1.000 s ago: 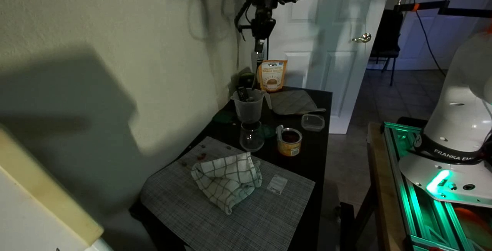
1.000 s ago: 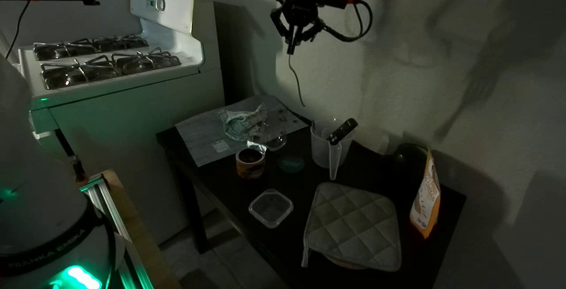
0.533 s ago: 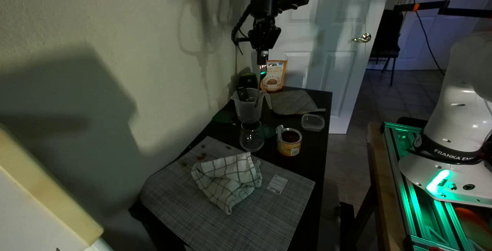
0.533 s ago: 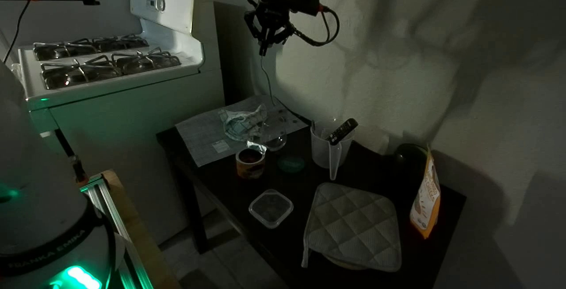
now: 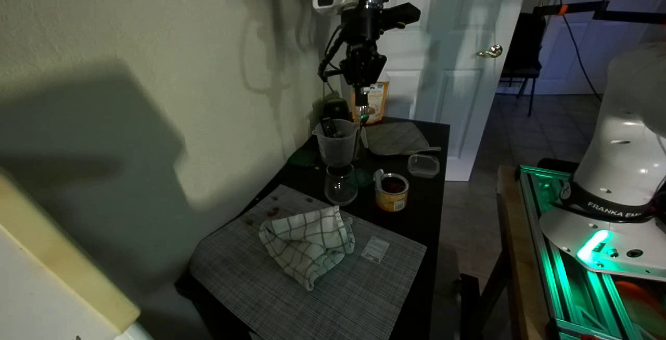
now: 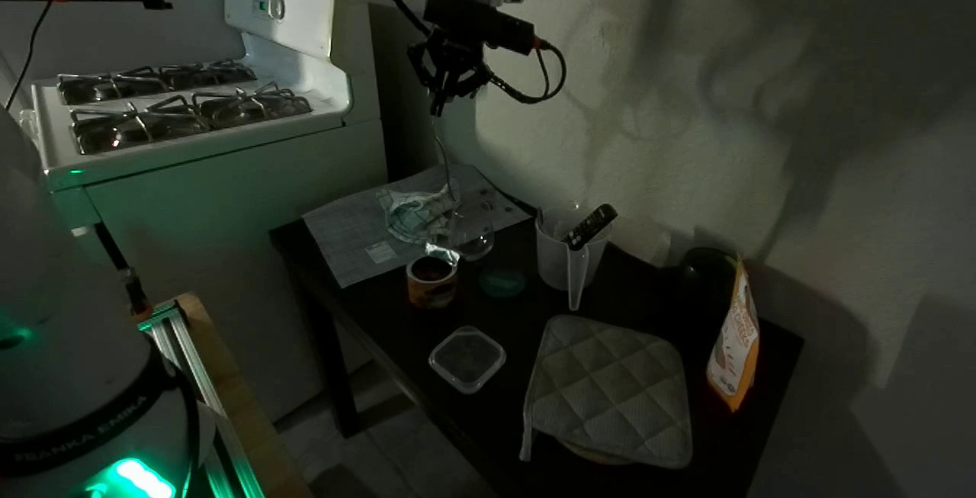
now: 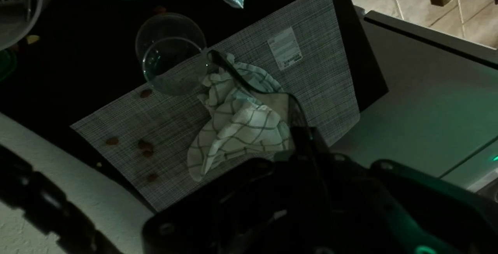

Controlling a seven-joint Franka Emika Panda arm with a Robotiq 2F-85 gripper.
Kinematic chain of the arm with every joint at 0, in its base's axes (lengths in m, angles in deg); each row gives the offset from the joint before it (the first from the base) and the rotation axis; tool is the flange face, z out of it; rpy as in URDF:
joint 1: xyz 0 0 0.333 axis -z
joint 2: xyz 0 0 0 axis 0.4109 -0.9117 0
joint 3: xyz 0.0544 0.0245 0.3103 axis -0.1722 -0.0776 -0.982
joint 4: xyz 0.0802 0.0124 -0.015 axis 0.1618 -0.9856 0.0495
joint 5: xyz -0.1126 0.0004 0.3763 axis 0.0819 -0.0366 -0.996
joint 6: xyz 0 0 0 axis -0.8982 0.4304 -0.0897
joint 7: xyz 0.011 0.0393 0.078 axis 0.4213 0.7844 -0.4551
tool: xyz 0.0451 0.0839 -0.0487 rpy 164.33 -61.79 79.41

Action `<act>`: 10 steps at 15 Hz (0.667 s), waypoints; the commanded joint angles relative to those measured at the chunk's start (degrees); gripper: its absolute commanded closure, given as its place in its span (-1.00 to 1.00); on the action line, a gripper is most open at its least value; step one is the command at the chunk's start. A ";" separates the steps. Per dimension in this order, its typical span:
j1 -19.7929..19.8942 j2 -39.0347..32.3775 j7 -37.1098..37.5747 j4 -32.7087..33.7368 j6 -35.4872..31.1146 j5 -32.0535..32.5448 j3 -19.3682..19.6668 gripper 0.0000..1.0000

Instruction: Put the spoon inside the glass

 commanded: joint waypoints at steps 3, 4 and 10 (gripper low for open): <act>0.00 -2.97 -1.11 0.06 -3.46 -2.56 -0.06 0.99; 0.06 -3.82 -1.12 0.38 -3.99 -2.87 -0.11 0.99; 0.47 -9.53 -0.71 1.84 -9.99 -4.70 -0.95 0.99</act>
